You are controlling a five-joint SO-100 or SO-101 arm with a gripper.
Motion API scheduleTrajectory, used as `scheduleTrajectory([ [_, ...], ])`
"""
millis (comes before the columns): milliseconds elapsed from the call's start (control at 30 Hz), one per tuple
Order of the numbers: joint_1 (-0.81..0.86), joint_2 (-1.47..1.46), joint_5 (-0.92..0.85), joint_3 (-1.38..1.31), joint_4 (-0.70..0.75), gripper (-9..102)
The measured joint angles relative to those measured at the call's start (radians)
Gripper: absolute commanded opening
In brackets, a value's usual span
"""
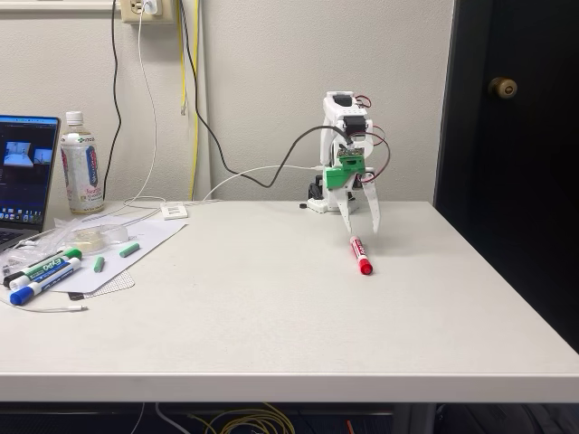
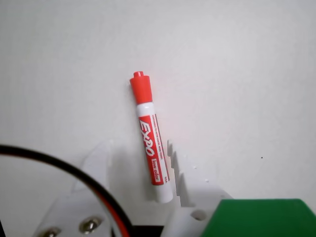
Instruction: Pick up the red marker.
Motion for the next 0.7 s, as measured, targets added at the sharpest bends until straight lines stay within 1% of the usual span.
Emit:
scheduleTrajectory([
  [233,0.000,-0.087,-0.037,-0.026,-0.012,33],
  [700,0.032,-0.169,-0.087,-0.029,-0.066,33],
])
